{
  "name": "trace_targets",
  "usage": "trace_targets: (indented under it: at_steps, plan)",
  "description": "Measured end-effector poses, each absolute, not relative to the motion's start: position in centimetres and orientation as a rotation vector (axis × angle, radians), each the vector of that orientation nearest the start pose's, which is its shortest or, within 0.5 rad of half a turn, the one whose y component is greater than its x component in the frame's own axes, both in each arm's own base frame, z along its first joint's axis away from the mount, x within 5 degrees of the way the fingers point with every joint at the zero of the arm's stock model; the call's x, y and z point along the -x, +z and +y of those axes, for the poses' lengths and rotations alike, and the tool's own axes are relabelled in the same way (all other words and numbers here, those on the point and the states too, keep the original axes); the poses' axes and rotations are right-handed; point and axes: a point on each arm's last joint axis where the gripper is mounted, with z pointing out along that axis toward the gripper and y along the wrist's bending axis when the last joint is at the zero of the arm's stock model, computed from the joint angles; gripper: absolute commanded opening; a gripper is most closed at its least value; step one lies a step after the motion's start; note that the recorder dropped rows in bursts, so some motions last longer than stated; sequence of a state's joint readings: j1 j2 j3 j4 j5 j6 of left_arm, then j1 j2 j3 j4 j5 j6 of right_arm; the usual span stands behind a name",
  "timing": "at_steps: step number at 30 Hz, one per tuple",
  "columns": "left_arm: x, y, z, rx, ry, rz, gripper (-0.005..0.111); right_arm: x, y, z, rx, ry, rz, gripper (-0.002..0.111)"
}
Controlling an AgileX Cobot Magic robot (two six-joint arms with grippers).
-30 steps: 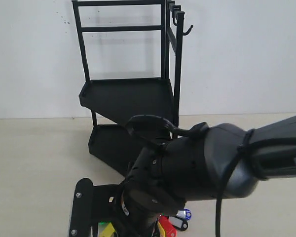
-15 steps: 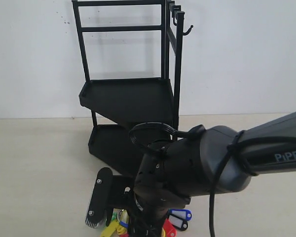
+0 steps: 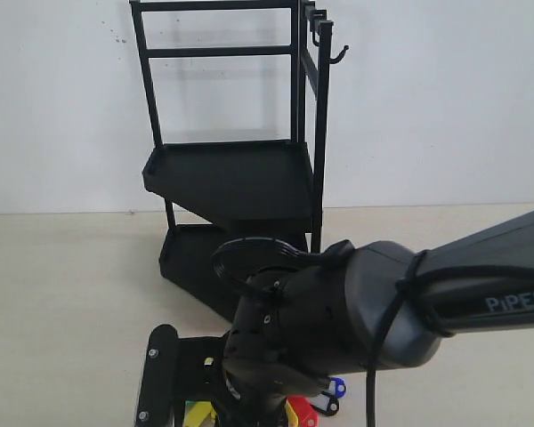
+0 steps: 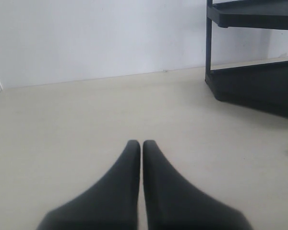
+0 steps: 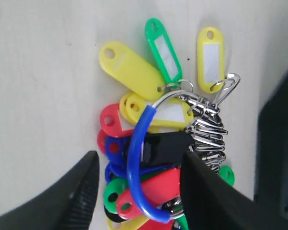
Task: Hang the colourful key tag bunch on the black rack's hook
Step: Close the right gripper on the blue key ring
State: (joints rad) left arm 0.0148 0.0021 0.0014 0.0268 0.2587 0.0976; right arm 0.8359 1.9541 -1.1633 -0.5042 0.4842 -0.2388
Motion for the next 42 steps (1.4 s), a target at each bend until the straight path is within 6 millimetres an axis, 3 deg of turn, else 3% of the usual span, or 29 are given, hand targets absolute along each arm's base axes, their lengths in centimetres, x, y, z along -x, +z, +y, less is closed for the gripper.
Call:
trace_targets:
  at_steps: [8, 15, 18, 22, 33, 42]
  plan:
    - [-5.5, 18.9, 0.1, -0.090, 0.107, 1.745, 0.004, -27.3, 13.0, 27.2, 1.832, -0.267, 2.002, 0.047]
    - [-5.5, 18.9, 0.1, -0.090, 0.107, 1.745, 0.004, -27.3, 13.1, 27.3, 1.830, -0.263, 1.997, 0.009]
    - [-5.5, 18.9, 0.1, -0.090, 0.107, 1.745, 0.004, -27.4, 13.1, 27.4, 1.823, -0.252, 1.987, 0.000]
    - [-5.5, 18.9, 0.1, -0.090, 0.107, 1.745, 0.004, -27.4, 13.1, 27.4, 1.820, -0.246, 1.980, 0.005]
    - [-5.5, 18.9, 0.1, -0.090, 0.107, 1.745, 0.004, -27.4, 13.1, 27.5, 1.817, -0.243, 1.980, 0.035]
    - [-5.5, 18.9, 0.1, -0.090, 0.107, 1.745, 0.004, -27.4, 12.8, 27.6, 1.819, -0.234, 1.974, 0.035]
